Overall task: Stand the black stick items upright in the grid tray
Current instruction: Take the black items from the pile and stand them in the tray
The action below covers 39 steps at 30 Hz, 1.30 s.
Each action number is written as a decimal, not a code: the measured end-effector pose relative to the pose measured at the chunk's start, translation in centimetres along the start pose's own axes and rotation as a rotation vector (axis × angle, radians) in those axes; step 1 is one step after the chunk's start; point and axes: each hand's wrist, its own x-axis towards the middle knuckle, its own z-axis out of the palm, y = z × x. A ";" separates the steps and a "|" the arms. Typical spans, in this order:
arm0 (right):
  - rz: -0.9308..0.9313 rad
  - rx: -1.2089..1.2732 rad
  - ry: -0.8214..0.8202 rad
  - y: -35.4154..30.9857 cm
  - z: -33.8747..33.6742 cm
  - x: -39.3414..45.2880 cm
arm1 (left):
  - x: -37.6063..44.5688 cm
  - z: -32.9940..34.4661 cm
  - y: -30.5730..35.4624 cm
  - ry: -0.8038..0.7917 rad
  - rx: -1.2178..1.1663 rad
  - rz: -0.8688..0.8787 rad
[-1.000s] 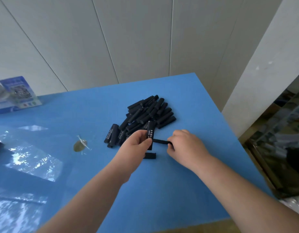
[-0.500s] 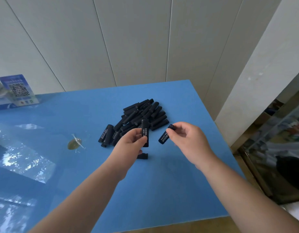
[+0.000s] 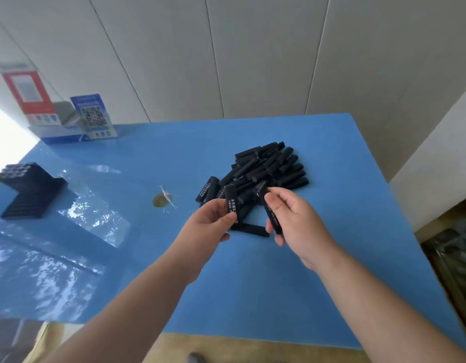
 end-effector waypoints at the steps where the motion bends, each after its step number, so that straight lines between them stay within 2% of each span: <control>1: 0.008 0.010 -0.030 0.1 0.9 0.1 | -0.3 -0.8 -0.1 0.022 -0.010 -0.008; 5: 0.049 -0.002 -0.142 -0.3 4.7 0.6 | -1.7 -4.2 -0.3 0.085 -0.036 -0.008; 11: 0.086 0.136 -0.151 -1.5 11.1 0.9 | -3.8 -10.3 -1.5 0.194 -0.103 -0.015; 19: 0.063 0.040 -0.201 -2.2 22.6 -0.9 | -9.0 -21.2 -3.6 0.315 -0.131 -0.011; 30: 0.007 -0.016 -0.349 -3.6 41.0 -3.8 | -15.1 -38.9 -7.0 0.351 -0.083 0.047; 39: -0.059 -0.091 -0.378 -3.6 47.9 -1.0 | -12.5 -46.1 -8.5 0.376 -0.096 0.044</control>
